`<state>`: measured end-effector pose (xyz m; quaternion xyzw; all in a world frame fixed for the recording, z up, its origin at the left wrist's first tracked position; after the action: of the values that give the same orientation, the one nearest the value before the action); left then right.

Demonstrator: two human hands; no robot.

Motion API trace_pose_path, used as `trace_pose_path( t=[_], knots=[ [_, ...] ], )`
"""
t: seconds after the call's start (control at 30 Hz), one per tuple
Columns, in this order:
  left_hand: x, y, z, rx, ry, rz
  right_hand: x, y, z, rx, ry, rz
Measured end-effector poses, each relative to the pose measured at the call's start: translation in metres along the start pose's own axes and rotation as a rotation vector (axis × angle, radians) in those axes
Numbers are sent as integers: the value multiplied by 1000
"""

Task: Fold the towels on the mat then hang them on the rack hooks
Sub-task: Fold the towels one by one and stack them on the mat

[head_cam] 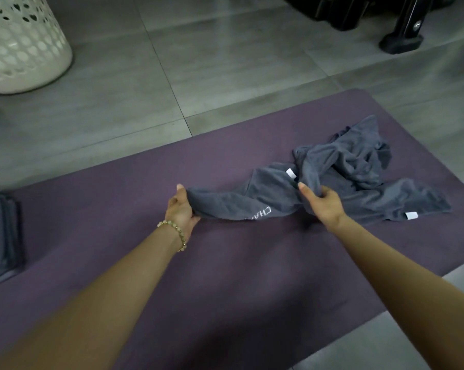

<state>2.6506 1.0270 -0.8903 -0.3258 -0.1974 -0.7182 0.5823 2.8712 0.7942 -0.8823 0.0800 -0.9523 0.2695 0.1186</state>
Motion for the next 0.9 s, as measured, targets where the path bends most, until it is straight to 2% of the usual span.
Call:
trace_pose_path(
  t=[0.07, 0.13, 0.23, 0.3, 0.33, 0.43, 0.57, 0.67, 0.73, 0.83, 0.9],
  knots=[
    [15, 8, -2, -224, 36, -82, 19, 10, -20, -192, -69, -50],
    [38, 13, 6, -481, 130, -143, 43, 18, -48, -242, -166, -98],
    [80, 25, 29, -432, 151, -381, 92, 36, -95, -247, -301, -294],
    [106, 24, 50, -332, 114, -502, 128, 47, -121, -228, -280, -516],
    [115, 19, 64, -327, 161, -511, 145, 48, -137, -219, -272, -616],
    [142, -6, 111, -487, 434, -442, 184, 34, -191, -149, -335, -767],
    [193, -50, 163, -602, 584, -385, 236, 4, -262, -31, -503, -877],
    [236, -85, 202, -591, 743, -322, 263, -22, -311, -54, -558, -837],
    [254, -115, 230, -506, 787, -265, 279, -40, -341, -56, -616, -820],
    [285, -163, 258, -542, 823, -207, 302, -63, -374, 6, -724, -801],
    [307, -197, 271, -533, 863, -191, 314, -80, -392, 58, -819, -710]
  ],
)
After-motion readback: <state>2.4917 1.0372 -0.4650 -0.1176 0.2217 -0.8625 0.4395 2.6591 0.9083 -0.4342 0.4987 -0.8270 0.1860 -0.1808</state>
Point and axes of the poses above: each hand's wrist, its own x-axis away from the middle knuckle, its own y-axis out of the palm, z = x × y, the point moved 5 cm from there along -x, towards the middle knuckle, and after that the axes turned 14 degrees about z, right-handed, at the moved point
